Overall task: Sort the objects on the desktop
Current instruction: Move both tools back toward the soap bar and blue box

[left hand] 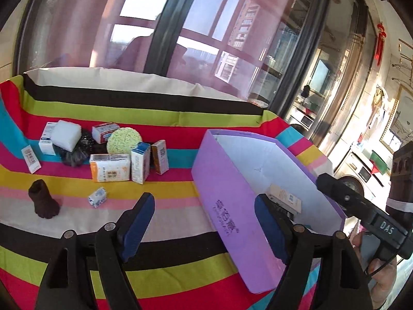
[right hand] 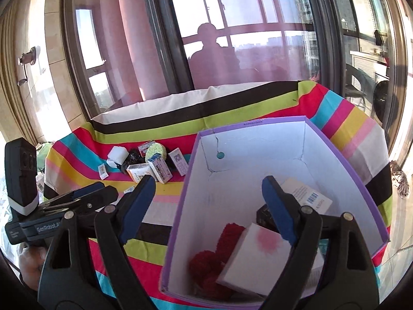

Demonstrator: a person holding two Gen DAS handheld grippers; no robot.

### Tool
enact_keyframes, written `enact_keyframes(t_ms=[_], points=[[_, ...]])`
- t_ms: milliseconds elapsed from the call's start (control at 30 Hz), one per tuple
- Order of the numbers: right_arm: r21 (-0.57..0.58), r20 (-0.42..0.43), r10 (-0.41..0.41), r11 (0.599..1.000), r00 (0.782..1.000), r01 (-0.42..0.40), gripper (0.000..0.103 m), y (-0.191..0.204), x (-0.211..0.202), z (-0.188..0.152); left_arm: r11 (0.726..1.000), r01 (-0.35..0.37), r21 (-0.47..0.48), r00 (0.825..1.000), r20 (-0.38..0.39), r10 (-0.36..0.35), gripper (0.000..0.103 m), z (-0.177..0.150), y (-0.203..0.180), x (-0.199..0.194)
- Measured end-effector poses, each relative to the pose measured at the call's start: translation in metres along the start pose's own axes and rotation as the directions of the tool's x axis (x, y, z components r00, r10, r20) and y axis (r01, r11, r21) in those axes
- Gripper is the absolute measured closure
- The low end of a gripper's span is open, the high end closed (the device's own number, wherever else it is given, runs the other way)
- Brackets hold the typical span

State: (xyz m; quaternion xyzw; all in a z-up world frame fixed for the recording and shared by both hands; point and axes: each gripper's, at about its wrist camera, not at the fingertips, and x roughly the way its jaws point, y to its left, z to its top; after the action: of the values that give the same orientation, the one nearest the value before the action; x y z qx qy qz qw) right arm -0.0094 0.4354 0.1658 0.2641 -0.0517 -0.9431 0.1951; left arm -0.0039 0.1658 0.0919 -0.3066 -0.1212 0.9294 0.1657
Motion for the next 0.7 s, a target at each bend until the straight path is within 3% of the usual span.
enact_keyframes(t_ms=[200,300,433,567,700], points=[[0.002,0.005,0.072,0.997,0.997,-0.072,0.016,0.054,0.025,0.009,0.991,-0.131,-0.009,0.991,0.002,0.131,0.022,0.01,0.056,0.017],[0.028,-0.021,0.096,0.995,0.995,-0.095,0.016,0.072,0.054,0.013,0.985,-0.173,-0.02,0.984,-0.036,0.172,0.022,0.011,0.081,0.035],[0.009,-0.093,0.085,0.996,0.992,-0.084,0.015,0.093,0.111,0.014,0.974,-0.225,-0.023,0.97,-0.105,0.221,0.022,0.007,0.103,0.06],[-0.019,-0.177,0.027,0.999,0.984,-0.031,0.015,0.104,0.172,0.01,0.97,-0.239,-0.045,0.965,-0.125,0.232,0.023,-0.004,0.114,0.066],[0.06,-0.252,0.024,0.998,0.967,-0.009,0.015,0.099,0.216,0.004,0.964,-0.262,-0.043,0.956,-0.151,0.253,0.022,-0.012,0.123,0.069]])
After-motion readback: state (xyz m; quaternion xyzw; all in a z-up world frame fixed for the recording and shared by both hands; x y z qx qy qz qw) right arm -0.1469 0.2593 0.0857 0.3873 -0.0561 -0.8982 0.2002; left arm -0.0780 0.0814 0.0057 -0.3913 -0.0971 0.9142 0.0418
